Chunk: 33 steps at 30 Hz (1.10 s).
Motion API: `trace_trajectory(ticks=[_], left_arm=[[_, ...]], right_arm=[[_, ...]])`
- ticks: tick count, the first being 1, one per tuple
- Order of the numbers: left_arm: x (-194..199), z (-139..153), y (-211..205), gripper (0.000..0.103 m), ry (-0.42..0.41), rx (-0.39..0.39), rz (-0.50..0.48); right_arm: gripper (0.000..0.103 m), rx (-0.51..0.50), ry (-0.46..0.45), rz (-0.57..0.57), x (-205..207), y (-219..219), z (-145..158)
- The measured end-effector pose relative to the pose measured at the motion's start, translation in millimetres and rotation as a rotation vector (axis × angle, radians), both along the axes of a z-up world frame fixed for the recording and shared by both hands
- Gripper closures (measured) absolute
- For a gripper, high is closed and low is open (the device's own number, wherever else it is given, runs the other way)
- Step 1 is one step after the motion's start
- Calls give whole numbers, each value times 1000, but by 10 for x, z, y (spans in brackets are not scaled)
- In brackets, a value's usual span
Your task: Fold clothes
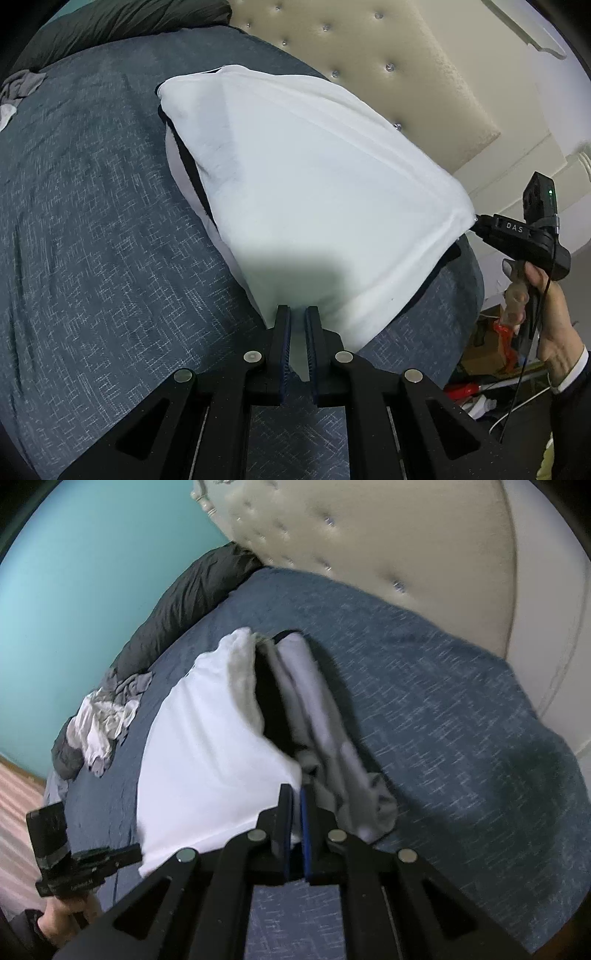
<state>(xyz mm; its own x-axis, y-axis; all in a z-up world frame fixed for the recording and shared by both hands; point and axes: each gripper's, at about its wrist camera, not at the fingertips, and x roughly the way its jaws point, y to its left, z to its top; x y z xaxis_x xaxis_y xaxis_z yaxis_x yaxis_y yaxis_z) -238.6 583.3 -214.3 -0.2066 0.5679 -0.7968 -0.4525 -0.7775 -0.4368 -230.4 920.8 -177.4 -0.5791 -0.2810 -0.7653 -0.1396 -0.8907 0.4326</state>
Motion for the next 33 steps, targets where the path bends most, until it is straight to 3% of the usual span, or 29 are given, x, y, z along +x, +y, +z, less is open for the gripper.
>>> trace_trajectory(ticks=[3, 8, 12, 19, 26, 33], left_arm=[[12, 29, -30, 94, 13, 11, 1], [-57, 110, -157, 94, 40, 32, 55], [-220, 154, -269, 87, 53, 40, 105], [-370, 100, -237, 86, 69, 30, 101], [-360, -83, -122, 85, 81, 8, 52], [-343, -225, -116, 85, 89, -9, 23]], right_arm=[[96, 31, 10, -50, 18, 77, 73], [91, 16, 102, 7, -152, -31, 388], [68, 30, 113, 76, -460, -208, 566], [68, 67, 36, 166, -1158, -588, 591], [68, 119, -47, 161, -1771, -641, 425], [68, 49, -103, 126, -2107, -594, 177]])
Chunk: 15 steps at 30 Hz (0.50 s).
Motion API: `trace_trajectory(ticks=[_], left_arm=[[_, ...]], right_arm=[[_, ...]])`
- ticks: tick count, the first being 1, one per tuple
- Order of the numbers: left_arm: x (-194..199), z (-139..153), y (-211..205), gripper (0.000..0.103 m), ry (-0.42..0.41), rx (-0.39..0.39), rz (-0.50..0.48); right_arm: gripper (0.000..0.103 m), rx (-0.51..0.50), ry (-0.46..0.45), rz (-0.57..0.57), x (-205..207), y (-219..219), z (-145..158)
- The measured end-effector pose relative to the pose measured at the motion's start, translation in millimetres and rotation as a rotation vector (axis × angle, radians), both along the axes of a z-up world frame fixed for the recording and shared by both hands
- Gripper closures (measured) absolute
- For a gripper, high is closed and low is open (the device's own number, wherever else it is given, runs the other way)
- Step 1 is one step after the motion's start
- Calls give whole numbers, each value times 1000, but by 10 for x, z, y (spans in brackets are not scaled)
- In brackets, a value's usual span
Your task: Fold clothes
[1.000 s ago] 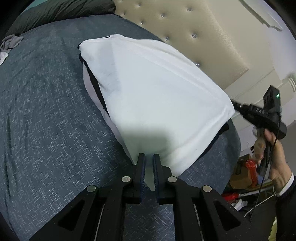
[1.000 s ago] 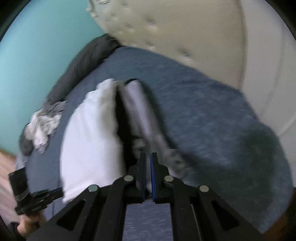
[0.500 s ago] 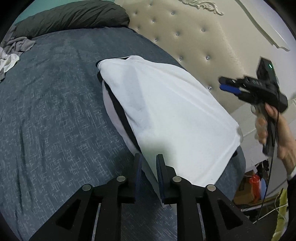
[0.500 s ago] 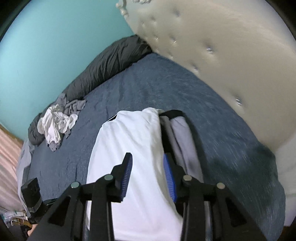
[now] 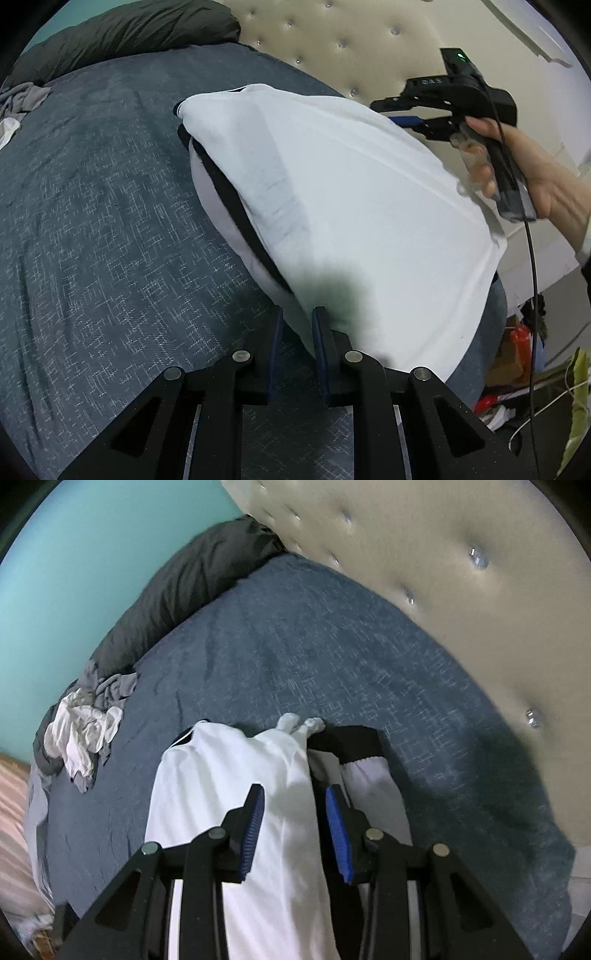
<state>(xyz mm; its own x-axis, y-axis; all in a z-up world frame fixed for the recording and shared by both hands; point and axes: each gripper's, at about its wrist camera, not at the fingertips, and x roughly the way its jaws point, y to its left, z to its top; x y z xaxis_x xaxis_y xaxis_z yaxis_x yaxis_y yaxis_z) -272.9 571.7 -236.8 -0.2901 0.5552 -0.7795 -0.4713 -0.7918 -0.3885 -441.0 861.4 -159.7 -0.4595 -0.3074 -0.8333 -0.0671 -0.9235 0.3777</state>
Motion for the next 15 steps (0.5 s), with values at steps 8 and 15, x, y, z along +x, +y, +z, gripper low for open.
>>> trace_trajectory(ticks=[8, 15], left_arm=[[22, -66, -24, 85, -21, 16, 10], [44, -81, -27, 85, -31, 17, 18]], right_arm=[[99, 7, 10, -22, -92, -27, -107], [100, 134, 26, -125, -69, 71, -40]])
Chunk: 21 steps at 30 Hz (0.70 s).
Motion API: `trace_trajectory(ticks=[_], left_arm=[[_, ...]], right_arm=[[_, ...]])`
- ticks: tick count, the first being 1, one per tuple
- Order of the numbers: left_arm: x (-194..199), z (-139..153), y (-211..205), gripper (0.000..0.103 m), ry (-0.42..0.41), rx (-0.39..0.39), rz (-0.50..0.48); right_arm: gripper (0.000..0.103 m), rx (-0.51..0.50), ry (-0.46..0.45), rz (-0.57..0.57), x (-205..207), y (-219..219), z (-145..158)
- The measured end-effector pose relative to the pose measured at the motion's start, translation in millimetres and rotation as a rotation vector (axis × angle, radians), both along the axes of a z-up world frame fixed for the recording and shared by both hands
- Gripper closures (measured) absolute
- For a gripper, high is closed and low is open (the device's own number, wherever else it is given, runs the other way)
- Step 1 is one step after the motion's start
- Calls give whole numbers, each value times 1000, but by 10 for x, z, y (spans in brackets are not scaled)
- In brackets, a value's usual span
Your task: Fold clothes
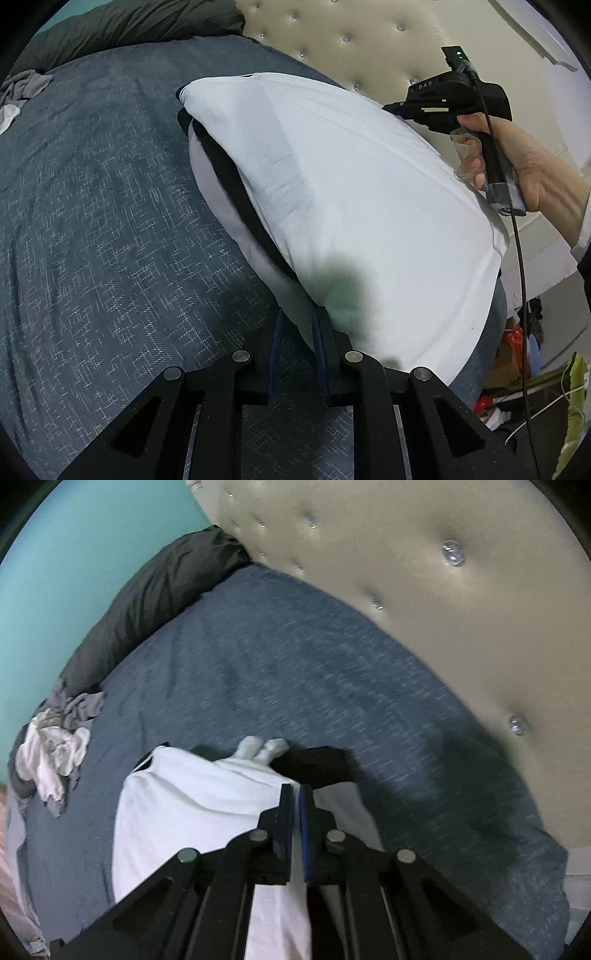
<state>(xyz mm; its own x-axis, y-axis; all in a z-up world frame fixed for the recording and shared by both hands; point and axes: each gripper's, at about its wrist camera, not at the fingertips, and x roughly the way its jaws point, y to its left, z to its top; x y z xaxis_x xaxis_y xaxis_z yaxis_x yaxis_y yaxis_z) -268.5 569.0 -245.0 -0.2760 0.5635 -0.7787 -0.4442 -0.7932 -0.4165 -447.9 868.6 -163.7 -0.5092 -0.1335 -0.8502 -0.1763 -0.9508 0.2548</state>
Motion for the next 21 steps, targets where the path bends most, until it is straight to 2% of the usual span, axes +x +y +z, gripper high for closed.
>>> trace_trajectory(ticks=[9, 11, 12, 13, 15, 17, 21], left_arm=[[77, 81, -84, 85, -2, 8, 1], [92, 97, -116, 85, -1, 10, 5], [101, 107, -131, 85, -2, 12, 7], [105, 116, -151, 84, -4, 15, 10], [118, 158, -198, 83, -3, 22, 18], [137, 202, -218, 79, 3, 26, 21], [187, 302, -218, 79, 17, 28, 25]], right_arm=[[99, -1, -48, 23, -7, -42, -108], [98, 11, -38, 40, 19, -52, -51], [94, 0, -24, 42, 37, -27, 4], [87, -10, -16, 38, 84, 17, 52], [82, -26, -3, 25, 199, 112, 147], [81, -51, 18, 20, 370, 205, 258], [77, -125, 57, 31, 834, 266, 371]])
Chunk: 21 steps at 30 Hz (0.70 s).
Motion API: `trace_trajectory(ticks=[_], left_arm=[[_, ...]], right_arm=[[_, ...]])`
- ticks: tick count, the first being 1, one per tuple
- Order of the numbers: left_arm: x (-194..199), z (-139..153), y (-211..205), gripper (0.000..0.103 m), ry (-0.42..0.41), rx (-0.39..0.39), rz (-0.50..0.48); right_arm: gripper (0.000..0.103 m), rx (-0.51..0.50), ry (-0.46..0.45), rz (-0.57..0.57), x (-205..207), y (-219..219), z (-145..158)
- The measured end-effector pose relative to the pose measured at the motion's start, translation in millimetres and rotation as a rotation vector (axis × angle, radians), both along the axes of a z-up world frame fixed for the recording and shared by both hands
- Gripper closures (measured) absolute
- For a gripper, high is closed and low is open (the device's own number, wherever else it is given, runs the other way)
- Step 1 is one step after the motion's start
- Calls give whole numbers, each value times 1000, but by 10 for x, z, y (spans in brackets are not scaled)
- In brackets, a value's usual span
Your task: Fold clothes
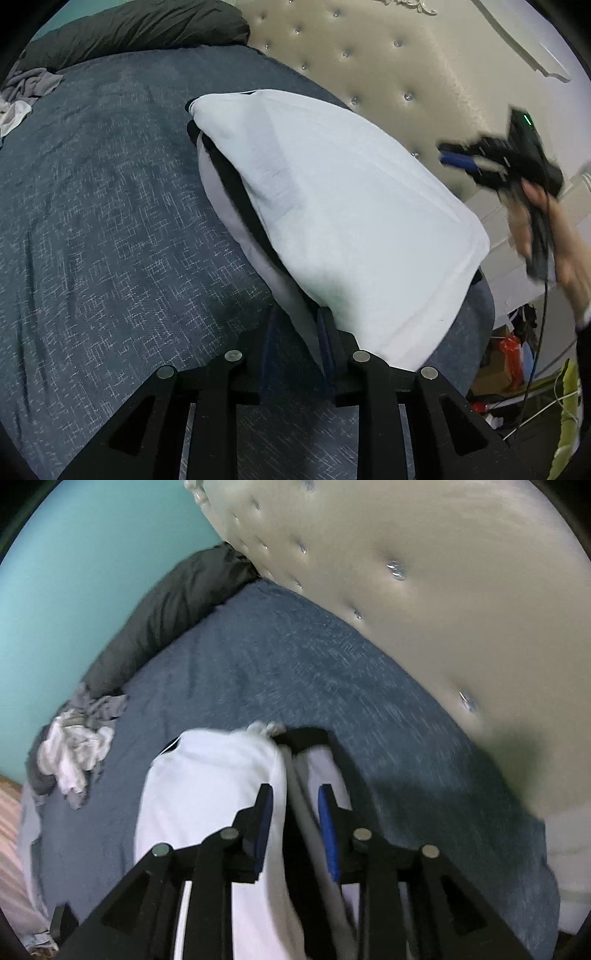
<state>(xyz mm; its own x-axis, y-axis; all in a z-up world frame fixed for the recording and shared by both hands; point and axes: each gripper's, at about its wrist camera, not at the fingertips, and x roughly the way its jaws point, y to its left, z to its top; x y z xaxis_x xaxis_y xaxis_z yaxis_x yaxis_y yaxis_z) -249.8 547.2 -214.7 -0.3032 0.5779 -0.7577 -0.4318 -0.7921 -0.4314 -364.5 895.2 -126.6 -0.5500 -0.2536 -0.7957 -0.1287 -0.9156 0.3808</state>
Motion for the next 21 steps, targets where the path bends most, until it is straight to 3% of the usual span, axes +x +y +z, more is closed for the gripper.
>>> trace_trajectory(ticks=[6, 11, 14, 21], left_arm=[[100, 98, 102, 79, 18, -10, -5], [139, 22, 134, 79, 1, -28, -1], [178, -35, 150, 79, -6, -52, -4], [229, -158, 158, 79, -28, -85, 22]], right_arm=[[77, -37, 92, -18, 896, 64, 26], [77, 47, 149, 6, 1325, -146, 33], [80, 44, 195, 14, 1481, -270, -7], [82, 178, 120, 34, 1556, -459, -343]])
